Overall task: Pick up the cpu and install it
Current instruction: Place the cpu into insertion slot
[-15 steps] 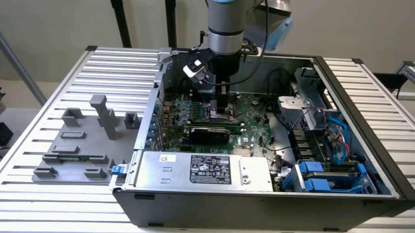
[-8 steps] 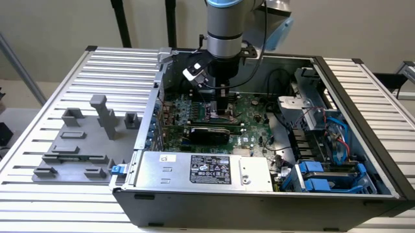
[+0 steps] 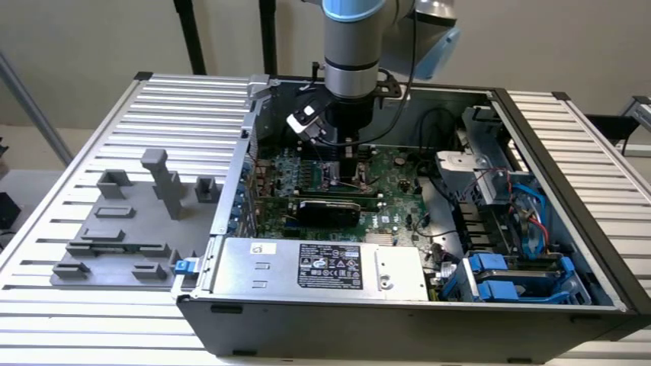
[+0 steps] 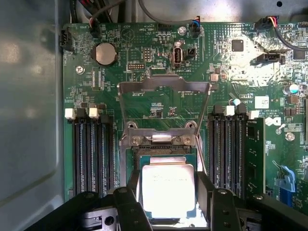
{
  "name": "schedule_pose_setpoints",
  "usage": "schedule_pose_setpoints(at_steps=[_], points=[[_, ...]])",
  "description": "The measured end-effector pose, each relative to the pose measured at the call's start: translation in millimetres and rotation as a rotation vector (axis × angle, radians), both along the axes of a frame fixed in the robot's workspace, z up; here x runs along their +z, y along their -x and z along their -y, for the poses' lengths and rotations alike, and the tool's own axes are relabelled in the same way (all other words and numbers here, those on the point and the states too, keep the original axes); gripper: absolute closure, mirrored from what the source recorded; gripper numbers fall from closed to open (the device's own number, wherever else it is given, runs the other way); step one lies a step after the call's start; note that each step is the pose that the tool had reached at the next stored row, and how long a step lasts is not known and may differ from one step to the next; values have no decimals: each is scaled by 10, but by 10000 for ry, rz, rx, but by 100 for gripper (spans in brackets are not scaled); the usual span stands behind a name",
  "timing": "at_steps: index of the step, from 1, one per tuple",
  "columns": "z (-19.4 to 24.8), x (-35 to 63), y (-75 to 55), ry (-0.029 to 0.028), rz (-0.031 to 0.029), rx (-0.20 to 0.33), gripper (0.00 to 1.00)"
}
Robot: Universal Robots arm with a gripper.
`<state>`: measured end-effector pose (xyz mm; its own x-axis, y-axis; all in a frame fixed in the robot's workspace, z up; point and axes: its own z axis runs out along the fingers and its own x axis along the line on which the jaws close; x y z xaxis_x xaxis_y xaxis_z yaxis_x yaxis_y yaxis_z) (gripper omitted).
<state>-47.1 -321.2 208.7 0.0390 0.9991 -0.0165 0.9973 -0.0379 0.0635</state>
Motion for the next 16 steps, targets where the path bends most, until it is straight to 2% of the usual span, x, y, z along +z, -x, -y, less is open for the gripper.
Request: schedule_pose_setpoints(at_steps=[16], points=[[-8, -49, -8, -3, 4, -1, 45]])
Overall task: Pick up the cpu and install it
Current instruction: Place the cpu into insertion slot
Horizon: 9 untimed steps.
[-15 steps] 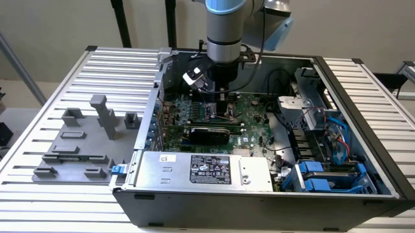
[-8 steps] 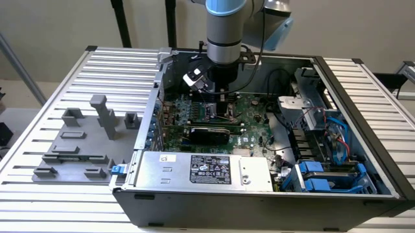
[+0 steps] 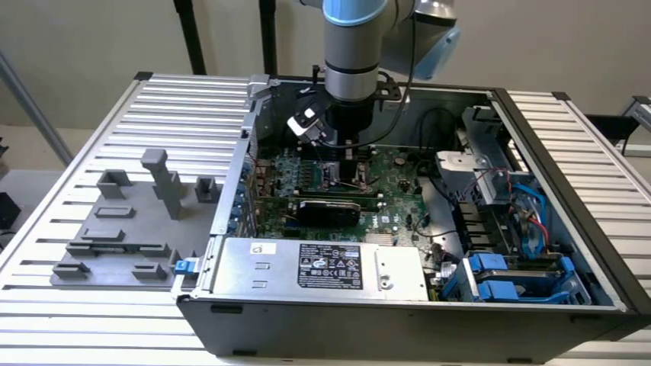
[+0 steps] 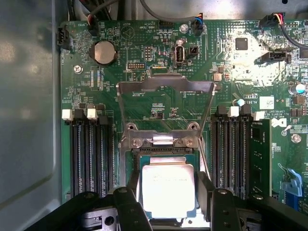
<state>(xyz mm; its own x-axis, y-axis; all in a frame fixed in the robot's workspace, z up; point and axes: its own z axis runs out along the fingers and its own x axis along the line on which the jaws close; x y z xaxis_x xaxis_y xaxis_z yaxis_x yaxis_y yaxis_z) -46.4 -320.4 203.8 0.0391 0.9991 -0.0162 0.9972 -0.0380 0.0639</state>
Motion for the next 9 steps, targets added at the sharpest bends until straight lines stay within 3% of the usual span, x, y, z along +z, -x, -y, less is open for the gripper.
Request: schedule_pose_setpoints(at_steps=[9], points=[[-19, -25, 0, 2, -2, -107, 45]])
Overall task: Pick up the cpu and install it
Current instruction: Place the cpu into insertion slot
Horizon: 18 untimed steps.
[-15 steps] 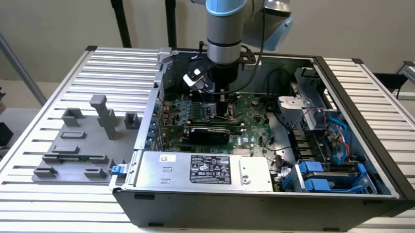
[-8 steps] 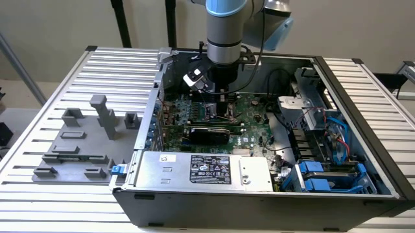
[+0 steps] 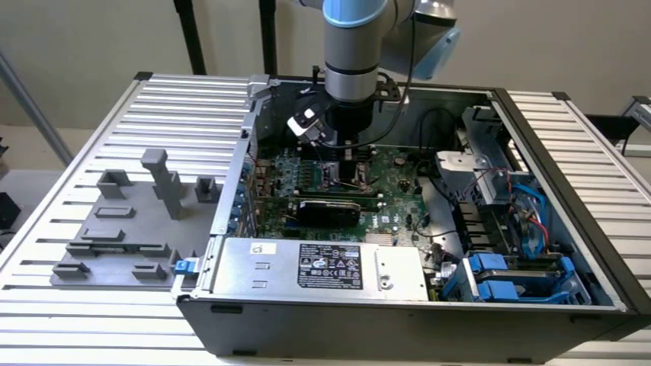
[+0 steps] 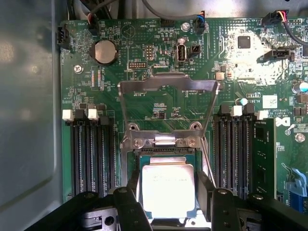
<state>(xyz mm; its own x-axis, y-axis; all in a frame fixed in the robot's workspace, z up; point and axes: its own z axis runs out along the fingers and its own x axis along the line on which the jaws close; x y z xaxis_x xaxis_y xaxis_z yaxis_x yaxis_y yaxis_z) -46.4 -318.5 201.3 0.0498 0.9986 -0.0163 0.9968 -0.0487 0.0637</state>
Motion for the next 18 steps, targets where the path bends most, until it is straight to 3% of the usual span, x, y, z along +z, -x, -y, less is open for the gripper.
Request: schedule_pose_setpoints(at_steps=[7, 13, 18], points=[[-6, -25, 0, -1, 15, -117, 45], [-9, -42, 0, 0, 137, -115, 45], [-10, -47, 13, -3, 154, -116, 45]])
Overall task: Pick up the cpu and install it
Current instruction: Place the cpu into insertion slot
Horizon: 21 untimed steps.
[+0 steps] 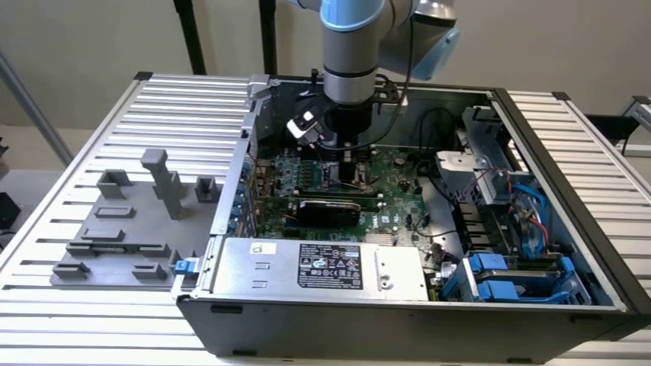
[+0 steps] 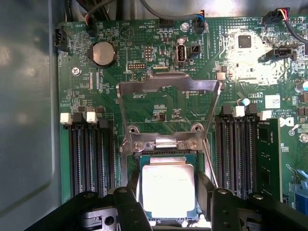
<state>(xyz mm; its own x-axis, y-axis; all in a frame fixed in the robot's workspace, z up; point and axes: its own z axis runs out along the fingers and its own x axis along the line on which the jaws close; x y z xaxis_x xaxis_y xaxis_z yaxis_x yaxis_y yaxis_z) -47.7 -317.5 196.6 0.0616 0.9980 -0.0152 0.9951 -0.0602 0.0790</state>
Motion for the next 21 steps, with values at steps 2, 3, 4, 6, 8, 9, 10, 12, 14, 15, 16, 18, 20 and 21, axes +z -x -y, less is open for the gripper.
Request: schedule_pose_setpoints(at_steps=[2, 3, 4, 6, 8, 9, 10, 12, 14, 15, 16, 18, 20, 21], points=[[0, 0, 6, 1, -1, 0, 45], [0, -1, 10, 1, 0, 1, 45], [0, -1, 13, 1, 0, 0, 45], [1, -2, 13, 2, -1, 2, 45], [1, -3, 14, 3, -1, 1, 45], [0, -4, 14, 2, -1, 1, 45], [0, -5, 14, 2, -1, 1, 45], [0, -5, 13, 2, -1, -1, 45], [-1, -6, 10, 0, 0, 1, 45], [-1, -6, 8, 1, -1, 0, 45], [-1, -6, 5, 1, -1, 1, 45], [-2, -7, 2, 1, -1, -1, 45], [-3, -7, 1, 1, 0, -1, 45], [-3, -7, 1, 2, -1, 0, 45]])
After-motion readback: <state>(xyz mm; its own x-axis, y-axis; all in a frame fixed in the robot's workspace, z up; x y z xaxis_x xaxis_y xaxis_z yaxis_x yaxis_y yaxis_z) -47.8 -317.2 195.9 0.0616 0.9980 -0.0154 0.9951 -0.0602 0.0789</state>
